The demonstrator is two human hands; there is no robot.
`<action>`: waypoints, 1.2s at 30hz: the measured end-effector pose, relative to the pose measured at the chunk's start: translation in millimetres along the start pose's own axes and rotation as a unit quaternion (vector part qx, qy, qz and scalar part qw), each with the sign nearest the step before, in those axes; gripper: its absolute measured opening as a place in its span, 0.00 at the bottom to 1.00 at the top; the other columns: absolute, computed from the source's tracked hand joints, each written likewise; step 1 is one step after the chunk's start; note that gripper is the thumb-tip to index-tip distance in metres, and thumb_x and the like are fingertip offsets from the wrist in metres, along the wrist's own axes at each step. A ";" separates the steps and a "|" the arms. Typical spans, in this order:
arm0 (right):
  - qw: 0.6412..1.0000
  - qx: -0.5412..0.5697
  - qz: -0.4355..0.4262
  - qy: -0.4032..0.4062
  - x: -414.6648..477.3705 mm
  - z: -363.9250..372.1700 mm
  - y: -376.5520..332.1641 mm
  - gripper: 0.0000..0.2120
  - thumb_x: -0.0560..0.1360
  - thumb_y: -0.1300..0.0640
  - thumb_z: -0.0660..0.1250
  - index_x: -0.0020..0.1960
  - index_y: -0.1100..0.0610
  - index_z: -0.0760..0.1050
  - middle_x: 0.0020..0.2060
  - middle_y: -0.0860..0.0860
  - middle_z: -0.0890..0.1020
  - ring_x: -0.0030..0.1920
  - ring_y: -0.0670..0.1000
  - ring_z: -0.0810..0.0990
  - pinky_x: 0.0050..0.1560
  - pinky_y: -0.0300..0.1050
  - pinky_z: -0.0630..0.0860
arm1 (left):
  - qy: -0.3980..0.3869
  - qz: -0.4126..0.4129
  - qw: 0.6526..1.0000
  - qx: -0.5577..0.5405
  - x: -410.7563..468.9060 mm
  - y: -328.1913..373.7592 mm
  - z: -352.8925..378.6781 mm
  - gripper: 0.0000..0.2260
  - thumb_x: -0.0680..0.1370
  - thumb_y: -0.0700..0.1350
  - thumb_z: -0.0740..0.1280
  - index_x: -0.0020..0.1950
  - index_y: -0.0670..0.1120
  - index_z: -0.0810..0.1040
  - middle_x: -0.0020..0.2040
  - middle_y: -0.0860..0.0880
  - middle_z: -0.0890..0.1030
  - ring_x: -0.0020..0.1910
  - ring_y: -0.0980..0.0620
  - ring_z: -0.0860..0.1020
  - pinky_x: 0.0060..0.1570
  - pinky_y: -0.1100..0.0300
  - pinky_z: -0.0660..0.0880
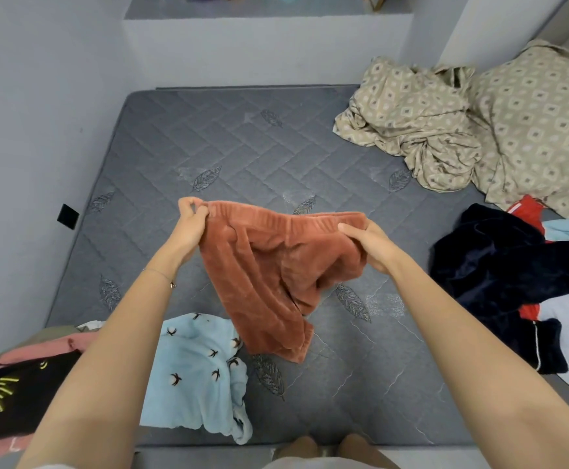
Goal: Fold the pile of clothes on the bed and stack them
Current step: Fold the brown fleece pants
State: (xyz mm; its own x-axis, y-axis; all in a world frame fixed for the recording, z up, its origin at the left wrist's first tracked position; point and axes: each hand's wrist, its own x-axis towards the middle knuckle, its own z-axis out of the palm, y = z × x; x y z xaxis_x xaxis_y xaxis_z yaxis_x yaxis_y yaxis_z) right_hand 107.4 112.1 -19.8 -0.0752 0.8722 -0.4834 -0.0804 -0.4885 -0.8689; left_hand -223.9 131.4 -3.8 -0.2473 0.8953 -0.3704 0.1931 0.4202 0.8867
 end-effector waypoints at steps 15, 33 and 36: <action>0.986 0.148 0.022 0.078 1.4 63.3 -16.2 0.03 0.76 0.62 0.66 0.49 0.60 0.78 0.43 0.54 0.83 0.40 0.48 0.82 0.42 0.41 0.79 | -0.003 -0.118 0.974 -0.194 -28.8 -0.6 73.5 0.16 0.75 0.41 0.70 0.61 0.36 0.78 0.56 0.37 0.81 0.52 0.45 0.81 0.54 0.52 0.77; 0.987 0.069 0.138 -0.041 -8.2 66.9 -34.4 0.26 0.72 0.33 0.65 0.57 0.53 0.73 0.50 0.53 0.80 0.47 0.52 0.82 0.38 0.45 0.80 | -0.299 0.225 0.926 0.045 -71.8 -4.3 98.7 0.18 0.78 0.34 0.65 0.66 0.43 0.67 0.63 0.50 0.73 0.64 0.60 0.71 0.65 0.66 0.67; 0.990 -0.033 0.136 0.026 -8.2 66.2 -28.7 0.22 0.70 0.42 0.73 0.51 0.58 0.71 0.44 0.55 0.79 0.35 0.47 0.79 0.26 0.35 0.73 | -0.351 0.210 0.907 0.100 -76.9 -6.9 99.5 0.21 0.78 0.34 0.67 0.70 0.40 0.69 0.71 0.47 0.70 0.72 0.57 0.65 0.71 0.66 0.60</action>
State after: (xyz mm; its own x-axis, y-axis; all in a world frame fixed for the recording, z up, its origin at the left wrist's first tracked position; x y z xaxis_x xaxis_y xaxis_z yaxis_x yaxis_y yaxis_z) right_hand 44.5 117.2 16.2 -0.0346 0.7098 -0.7035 0.0008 -0.7040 -0.7102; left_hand -111.7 74.4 -9.0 0.5402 0.8262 -0.1599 0.3169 -0.0237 0.9482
